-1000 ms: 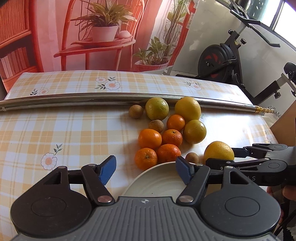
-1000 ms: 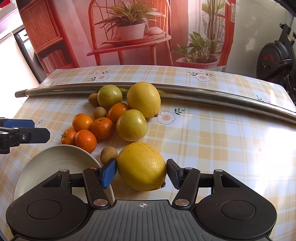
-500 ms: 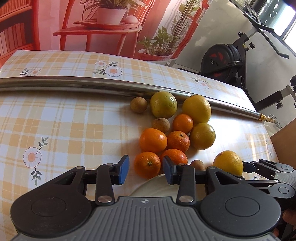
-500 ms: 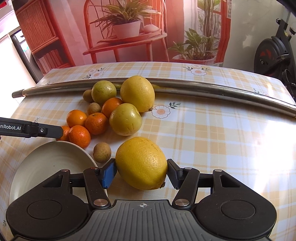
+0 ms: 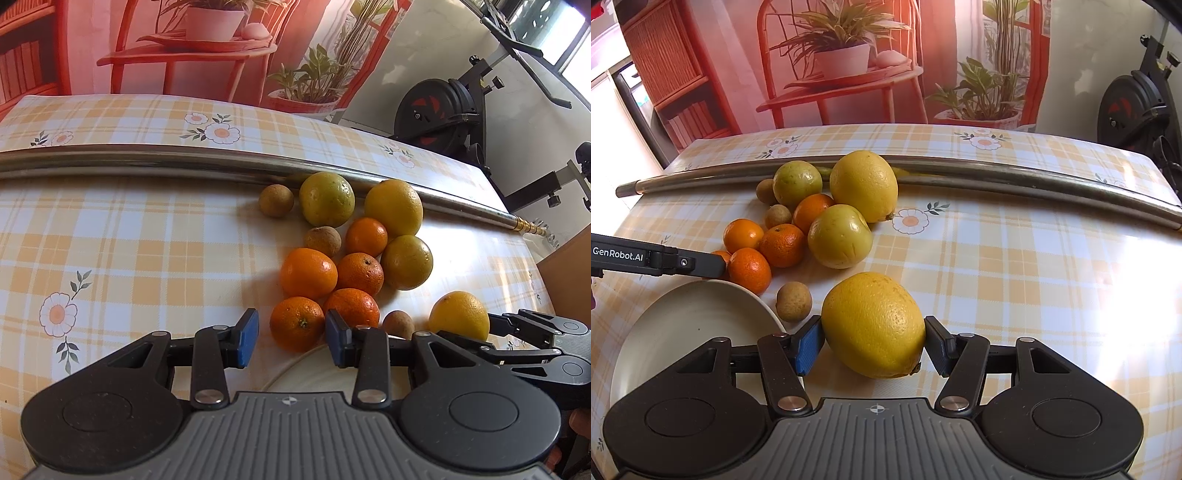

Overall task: Organize fruits
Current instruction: 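Grasp an orange with the left gripper while the right gripper holds the grapefruit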

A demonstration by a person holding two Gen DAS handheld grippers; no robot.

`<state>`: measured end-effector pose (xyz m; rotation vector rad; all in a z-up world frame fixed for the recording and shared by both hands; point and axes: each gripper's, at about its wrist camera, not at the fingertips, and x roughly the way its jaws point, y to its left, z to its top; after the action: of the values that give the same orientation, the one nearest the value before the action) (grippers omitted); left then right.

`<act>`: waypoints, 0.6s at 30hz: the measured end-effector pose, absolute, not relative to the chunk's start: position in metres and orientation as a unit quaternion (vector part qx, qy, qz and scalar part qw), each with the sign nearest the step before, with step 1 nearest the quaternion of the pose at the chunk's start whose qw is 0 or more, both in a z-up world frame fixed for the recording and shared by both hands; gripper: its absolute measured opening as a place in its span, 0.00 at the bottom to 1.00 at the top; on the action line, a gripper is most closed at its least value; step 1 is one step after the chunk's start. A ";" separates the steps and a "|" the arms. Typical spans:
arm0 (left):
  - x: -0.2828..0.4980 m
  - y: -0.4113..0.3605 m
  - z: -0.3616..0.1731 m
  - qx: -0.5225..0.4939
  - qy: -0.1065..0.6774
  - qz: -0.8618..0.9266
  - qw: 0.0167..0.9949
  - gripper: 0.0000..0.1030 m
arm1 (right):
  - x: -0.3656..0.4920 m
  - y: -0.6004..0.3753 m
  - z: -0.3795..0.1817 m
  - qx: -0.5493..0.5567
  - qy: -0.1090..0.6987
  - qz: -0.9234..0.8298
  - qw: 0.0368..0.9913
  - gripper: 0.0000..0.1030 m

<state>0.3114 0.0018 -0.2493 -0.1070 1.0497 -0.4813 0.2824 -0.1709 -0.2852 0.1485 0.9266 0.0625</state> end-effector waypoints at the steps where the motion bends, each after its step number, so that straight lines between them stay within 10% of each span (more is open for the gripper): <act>1: 0.311 0.002 -0.249 -0.048 0.494 -0.229 0.837 0.41 | 0.283 -0.171 -0.285 0.072 0.446 0.030 0.892 0.53; 18: 0.306 0.008 -0.254 -0.058 0.494 -0.276 0.823 0.41 | 0.280 -0.174 -0.286 0.082 0.441 0.028 0.894 0.53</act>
<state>0.3059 0.0084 -0.2539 -0.1223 1.0501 -0.5873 0.2801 -0.1735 -0.2859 0.1693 0.9137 0.0584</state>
